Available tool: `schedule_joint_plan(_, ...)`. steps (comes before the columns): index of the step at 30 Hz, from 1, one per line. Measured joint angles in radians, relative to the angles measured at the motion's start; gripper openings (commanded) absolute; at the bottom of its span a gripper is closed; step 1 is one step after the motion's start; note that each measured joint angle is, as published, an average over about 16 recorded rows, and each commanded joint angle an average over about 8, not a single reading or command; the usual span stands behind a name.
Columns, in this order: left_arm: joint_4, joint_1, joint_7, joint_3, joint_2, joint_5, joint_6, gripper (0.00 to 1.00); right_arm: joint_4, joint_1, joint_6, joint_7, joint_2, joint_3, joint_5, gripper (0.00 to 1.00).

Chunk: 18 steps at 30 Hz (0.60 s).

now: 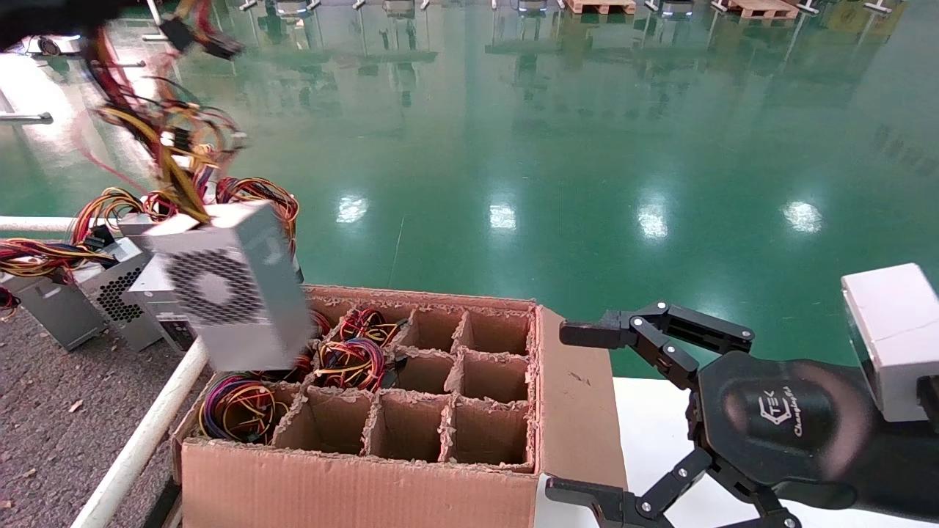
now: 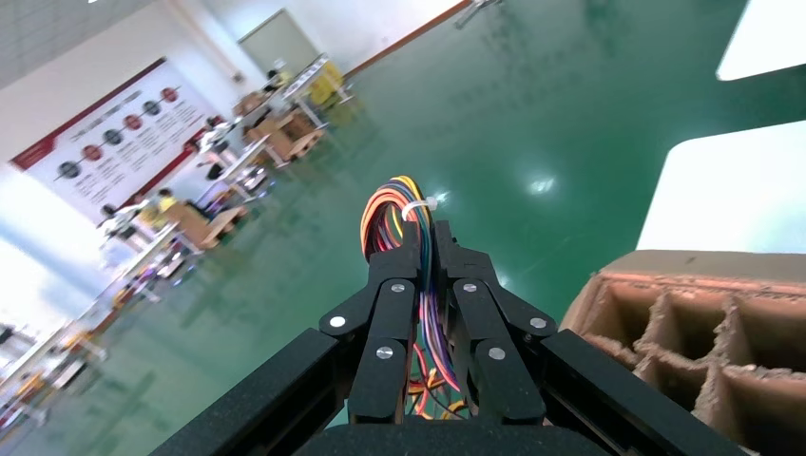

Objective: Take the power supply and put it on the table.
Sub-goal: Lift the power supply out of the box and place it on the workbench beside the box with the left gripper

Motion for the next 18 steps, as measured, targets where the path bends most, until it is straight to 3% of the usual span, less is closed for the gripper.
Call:
schedule_joint_plan(11,0.037,-0.051,0.051,0.095,-0.137,0.032,0.007,0.0,0.0,0.0,0.0,0.0,0.0,0.0,0.0,1.0)
schedule_joint_plan(18,0.098,-0.064,0.126,0.151,-0.176,0.054,0.001,0.0,0.0,0.0,0.0,0.0,0.0,0.0,0.0,1.0)
